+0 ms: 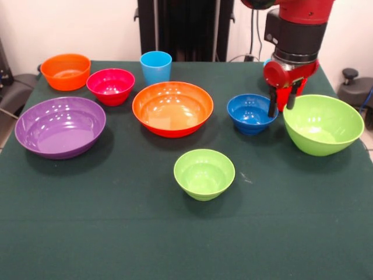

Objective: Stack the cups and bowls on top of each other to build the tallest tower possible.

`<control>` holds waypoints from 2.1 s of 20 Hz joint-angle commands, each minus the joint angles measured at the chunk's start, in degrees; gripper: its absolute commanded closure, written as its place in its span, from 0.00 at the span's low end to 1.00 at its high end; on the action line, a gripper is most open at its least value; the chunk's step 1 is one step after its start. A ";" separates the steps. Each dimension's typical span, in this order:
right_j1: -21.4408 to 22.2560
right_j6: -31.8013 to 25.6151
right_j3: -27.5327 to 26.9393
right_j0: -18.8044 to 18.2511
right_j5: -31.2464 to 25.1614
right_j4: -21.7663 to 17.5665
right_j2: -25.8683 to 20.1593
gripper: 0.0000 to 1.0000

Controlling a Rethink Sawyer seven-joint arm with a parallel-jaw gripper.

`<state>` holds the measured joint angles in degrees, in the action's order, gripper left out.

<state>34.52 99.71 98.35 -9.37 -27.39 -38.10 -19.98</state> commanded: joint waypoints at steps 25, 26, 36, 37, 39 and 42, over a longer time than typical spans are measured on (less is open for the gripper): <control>0.01 4.35 1.84 1.62 10.13 0.29 3.92 0.00; 0.09 4.42 1.89 1.62 10.40 0.22 3.90 0.00; -2.51 5.11 1.80 2.67 12.41 -0.71 4.81 0.00; -2.61 5.20 1.72 2.85 12.51 -0.66 4.91 0.00; -2.91 5.40 1.24 3.23 12.66 -0.64 5.24 0.00; -3.29 5.49 0.82 3.44 12.76 -0.58 5.47 0.00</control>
<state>33.36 99.71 98.36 -6.71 -16.69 -38.24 -14.49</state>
